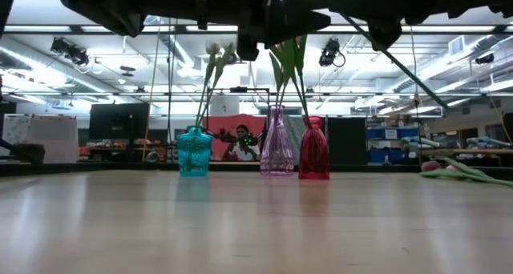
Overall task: Sort flowers into vase by color
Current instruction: Put the white tulip into the blue vase
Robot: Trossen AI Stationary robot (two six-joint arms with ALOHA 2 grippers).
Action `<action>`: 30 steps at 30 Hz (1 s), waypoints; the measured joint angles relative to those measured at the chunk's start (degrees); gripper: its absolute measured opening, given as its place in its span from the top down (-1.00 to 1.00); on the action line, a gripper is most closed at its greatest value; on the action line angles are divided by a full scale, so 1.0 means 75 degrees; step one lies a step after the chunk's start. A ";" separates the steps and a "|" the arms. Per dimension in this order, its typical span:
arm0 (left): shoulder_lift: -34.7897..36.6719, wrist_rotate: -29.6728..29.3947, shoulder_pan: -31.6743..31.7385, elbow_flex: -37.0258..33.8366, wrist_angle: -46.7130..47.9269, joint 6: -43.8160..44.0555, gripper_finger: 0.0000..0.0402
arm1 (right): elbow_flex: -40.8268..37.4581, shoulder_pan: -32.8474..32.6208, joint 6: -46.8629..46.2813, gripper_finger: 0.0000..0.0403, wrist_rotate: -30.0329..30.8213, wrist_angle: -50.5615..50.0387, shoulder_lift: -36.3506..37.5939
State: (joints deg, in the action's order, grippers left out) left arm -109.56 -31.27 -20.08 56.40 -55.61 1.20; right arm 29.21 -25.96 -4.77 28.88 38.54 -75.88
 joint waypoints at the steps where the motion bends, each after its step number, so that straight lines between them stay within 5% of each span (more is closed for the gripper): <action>1: 0.0000 0.0003 0.0000 0.0036 0.0016 -0.0075 -0.03 | -0.0007 -0.0034 0.0005 0.98 -0.0012 -0.0041 0.0001; 19: 0.0029 -0.0105 0.0015 0.0043 -0.0296 -0.0132 0.01 | -0.0010 -0.0460 0.0208 0.98 0.0403 -0.0330 0.0038; 24: 0.0032 -0.0145 0.0021 0.0041 -0.0386 -0.0153 0.24 | -0.0009 -0.0474 0.0208 0.98 0.0403 -0.0334 0.0038; 30: 0.0032 -0.0171 0.0018 0.0041 -0.0426 -0.0155 0.72 | -0.0009 -0.0470 0.0208 0.96 0.0417 -0.0346 0.0038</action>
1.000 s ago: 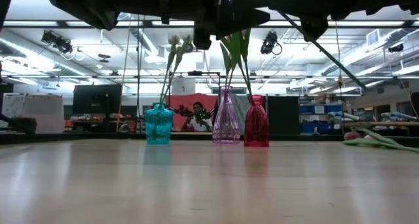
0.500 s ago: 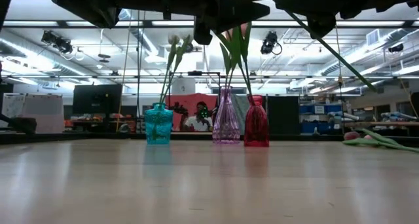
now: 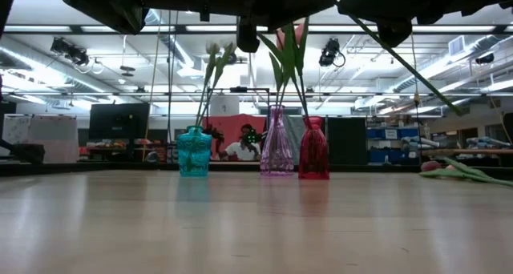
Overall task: Sort flowers into vase by color
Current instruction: Put the white tulip into the blue vase
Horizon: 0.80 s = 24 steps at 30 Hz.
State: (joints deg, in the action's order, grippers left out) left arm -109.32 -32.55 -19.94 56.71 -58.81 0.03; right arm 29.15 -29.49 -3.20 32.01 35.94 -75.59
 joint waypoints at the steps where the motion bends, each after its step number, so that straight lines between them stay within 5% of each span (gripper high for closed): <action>1: 0.0000 0.0030 -0.0003 0.0000 -0.0004 0.0002 0.83 | 0.0000 0.0005 0.0000 0.94 -0.0012 0.0002 0.0000; 9: 0.0003 0.0032 -0.0006 -0.0002 0.0044 0.0014 0.95 | 0.0000 0.0005 -0.0340 0.65 -0.0166 -0.0107 0.0004; 13: 0.0733 -0.0344 -0.0080 -0.0284 0.0712 -0.0204 0.96 | 0.0003 -0.0010 -0.0658 0.53 -0.0262 -0.0770 0.0251; 24: 0.4624 -0.2649 -0.0089 -0.0845 0.7216 0.1506 0.97 | 0.0000 -0.0074 -0.1140 0.50 0.0371 -0.2633 0.1099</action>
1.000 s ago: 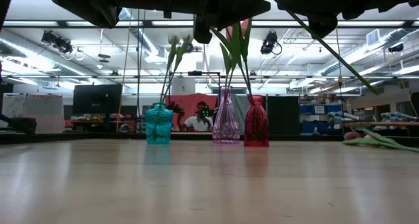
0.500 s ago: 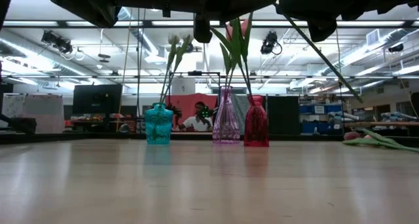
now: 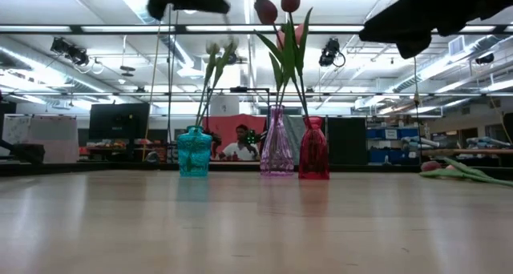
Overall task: Sort flowers into vase by color
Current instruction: Put the white tulip into the blue vase
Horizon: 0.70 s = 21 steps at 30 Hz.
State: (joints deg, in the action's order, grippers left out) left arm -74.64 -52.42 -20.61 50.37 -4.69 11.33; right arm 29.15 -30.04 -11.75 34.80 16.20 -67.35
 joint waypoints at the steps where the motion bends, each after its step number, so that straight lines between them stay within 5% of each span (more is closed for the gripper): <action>1: 0.0220 -0.0170 0.0030 -0.0001 0.0475 0.0159 0.97 | 0.0000 0.0020 0.0021 0.50 0.0047 -0.0030 -0.0008; 21: 0.2401 -0.0281 0.1391 -0.0006 0.3534 0.0587 0.97 | -0.0006 0.0236 -0.0025 0.50 0.0071 -0.0056 -0.0429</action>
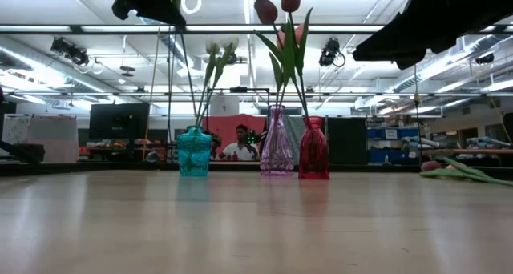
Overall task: Sort flowers into vase by color
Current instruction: Put the white tulip into the blue vase, then put the red tulip into the red vase
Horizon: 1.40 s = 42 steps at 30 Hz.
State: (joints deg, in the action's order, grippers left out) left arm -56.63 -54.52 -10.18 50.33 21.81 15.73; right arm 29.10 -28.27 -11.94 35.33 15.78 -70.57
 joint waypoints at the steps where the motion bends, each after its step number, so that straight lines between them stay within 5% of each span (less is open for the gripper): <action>1: 0.0016 0.0018 0.0076 0.0000 0.0051 -0.0001 0.97 | 0.0000 0.0000 -0.0002 0.50 0.0000 0.0007 0.0000; 12: -0.0104 0.0965 0.1063 -0.0168 0.0145 0.0146 0.97 | 0.0000 0.0000 -0.0015 0.50 0.0000 0.0044 0.0000; 28: -0.0641 0.2839 0.2657 -0.1520 -0.1609 0.0522 0.94 | 0.0000 0.0015 -0.0047 0.50 -0.0043 0.0062 0.0003; 35: -0.0682 0.2998 0.2637 -0.1500 -0.1567 0.0358 0.42 | 0.0006 0.0066 -0.0640 0.50 0.0174 -0.0820 0.0512; 42: 0.0064 0.2726 0.2134 -0.1504 -0.0280 0.0359 -0.07 | 0.0009 0.0553 -0.2358 0.42 -0.0143 -0.3549 0.1209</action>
State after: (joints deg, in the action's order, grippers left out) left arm -56.15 -34.08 5.83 39.05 19.72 18.43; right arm 29.17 -24.13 -29.63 34.26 -10.83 -61.50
